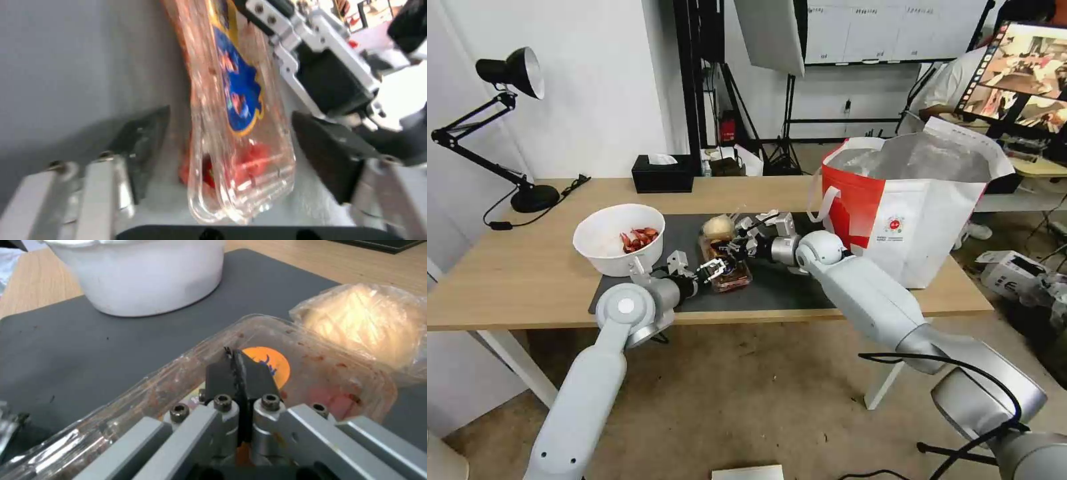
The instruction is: Pick up the trash from the table and place it into the takeout bag.
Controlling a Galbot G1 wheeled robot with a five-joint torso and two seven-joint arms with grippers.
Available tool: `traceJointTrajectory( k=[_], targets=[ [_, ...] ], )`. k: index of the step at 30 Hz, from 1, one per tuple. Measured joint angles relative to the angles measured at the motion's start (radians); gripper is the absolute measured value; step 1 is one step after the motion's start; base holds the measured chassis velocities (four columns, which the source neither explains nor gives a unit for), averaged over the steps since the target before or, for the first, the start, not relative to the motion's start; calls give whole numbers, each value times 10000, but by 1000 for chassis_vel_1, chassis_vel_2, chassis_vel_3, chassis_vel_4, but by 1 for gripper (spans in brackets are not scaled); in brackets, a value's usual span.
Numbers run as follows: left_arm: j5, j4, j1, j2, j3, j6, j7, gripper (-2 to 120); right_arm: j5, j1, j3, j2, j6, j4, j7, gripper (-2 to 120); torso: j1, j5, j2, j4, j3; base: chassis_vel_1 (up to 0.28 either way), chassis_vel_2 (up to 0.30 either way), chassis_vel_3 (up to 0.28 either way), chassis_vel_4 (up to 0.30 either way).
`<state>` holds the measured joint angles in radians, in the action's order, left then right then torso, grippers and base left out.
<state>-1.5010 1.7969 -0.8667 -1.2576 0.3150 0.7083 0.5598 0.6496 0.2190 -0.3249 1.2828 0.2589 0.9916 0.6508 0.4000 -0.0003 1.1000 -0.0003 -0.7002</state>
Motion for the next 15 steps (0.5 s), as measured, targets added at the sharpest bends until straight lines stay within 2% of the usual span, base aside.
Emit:
traceJointTrajectory(
  k=[1,3,4,6,7,9,10,15],
  targets=[
    [-10,5,0,0,-1,3,1,69,4,-1,0,-1,0,0,-2,0,0,0,0,0,0,0,0,0,0],
    [-46,53,11,10,1,4,7,55,24,-23,0,-11,0,0,-23,0,0,1,0,0,0,0,0,0,0],
    [-46,53,11,10,1,4,7,55,24,-23,0,-11,0,0,-23,0,0,1,0,0,0,0,0,0,0],
    [-56,81,35,20,4,0,26,45,37,-31,1,-10,0,0,-40,0,0,2,-1,3,0,0,0,0,0],
    [-56,81,35,20,4,0,26,45,37,-31,1,-10,0,0,-40,0,0,2,-1,3,0,0,0,0,0],
    [-59,125,45,27,12,-8,30,35,44,-32,-3,-12,0,0,-57,0,1,3,-1,2,1,0,0,0,0],
    [-59,125,45,27,12,-8,30,35,44,-32,-3,-12,0,0,-57,0,1,3,-1,2,1,0,0,0,0],
    [-58,171,-4,42,40,-27,31,11,58,-37,-14,-7,0,0,-76,0,0,3,-1,3,1,0,0,0,0]
  ],
)
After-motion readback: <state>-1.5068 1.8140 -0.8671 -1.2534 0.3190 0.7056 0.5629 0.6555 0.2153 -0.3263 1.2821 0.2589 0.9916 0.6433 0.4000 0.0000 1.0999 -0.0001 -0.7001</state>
